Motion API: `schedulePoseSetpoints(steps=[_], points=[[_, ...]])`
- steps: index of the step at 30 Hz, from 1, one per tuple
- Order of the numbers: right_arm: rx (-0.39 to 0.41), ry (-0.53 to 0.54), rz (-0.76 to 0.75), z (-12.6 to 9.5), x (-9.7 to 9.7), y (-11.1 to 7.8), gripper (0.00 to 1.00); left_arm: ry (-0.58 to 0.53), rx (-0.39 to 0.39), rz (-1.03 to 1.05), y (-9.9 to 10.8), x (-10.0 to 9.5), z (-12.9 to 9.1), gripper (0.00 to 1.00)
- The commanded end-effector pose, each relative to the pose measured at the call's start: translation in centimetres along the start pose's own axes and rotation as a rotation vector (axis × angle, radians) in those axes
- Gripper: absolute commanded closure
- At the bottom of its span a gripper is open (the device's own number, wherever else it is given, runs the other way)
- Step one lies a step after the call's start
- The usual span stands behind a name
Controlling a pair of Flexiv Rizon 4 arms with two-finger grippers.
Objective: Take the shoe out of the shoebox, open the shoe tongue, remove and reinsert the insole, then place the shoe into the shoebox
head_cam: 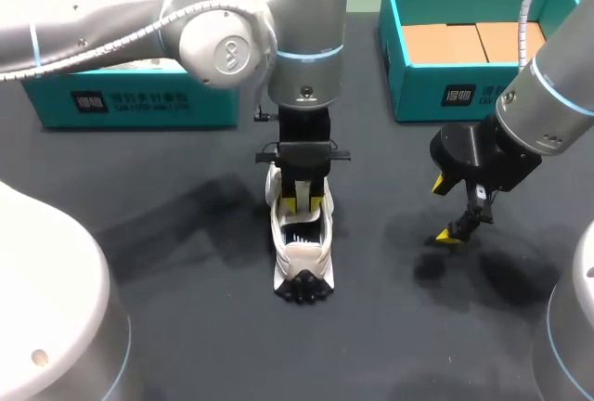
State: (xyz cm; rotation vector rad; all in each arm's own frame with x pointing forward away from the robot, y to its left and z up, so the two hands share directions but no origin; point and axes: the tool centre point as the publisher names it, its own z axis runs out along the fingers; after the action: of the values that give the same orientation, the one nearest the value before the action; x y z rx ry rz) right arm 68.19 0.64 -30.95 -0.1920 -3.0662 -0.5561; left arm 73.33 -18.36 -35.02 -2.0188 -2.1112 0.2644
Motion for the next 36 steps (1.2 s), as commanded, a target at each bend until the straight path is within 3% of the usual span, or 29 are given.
schedulePoseSetpoints(steps=[1,10,18,19,20,21,22,25,26,36], points=[[0.000,-0.003,0.001,0.1,0.1,0.0,0.00,-0.021,-0.026,0.000,-0.6,0.1,-0.4,0.75],[0.000,-0.003,0.001,0.1,0.1,0.0,0.00,-0.121,-0.060,0.003,-3.8,1.3,-6.6,0.62],[0.000,-0.003,0.001,0.1,0.1,0.0,0.00,-0.106,-0.019,-0.210,-6.2,1.6,-7.3,0.52],[0.000,-0.003,0.001,0.1,0.1,0.0,0.00,-0.100,-0.007,-0.249,-6.6,1.8,-7.2,0.44],[0.000,-0.003,0.001,0.1,0.1,0.0,0.00,-0.097,-0.001,-0.290,-6.9,1.9,-7.2,0.18],[0.000,-0.003,0.001,0.1,0.1,0.0,0.00,-0.112,-0.008,-0.332,-7.4,2.1,-7.1,0.04],[0.000,-0.003,0.001,0.1,0.1,0.0,0.00,-0.106,-0.013,-0.395,-7.9,2.2,-7.1,0.00],[0.000,-0.003,0.001,0.1,0.1,0.0,0.00,-0.077,-0.015,-0.567,-8.9,2.5,-7.3,0.00],[0.000,-0.003,0.001,0.1,0.1,0.0,0.00,-0.043,-0.054,-0.620,-9.4,2.7,-7.5,0.00],[0.000,-0.003,0.001,0.1,0.1,0.0,0.00,-0.043,-0.054,-0.620,-9.4,2.7,-7.5,0.00]])
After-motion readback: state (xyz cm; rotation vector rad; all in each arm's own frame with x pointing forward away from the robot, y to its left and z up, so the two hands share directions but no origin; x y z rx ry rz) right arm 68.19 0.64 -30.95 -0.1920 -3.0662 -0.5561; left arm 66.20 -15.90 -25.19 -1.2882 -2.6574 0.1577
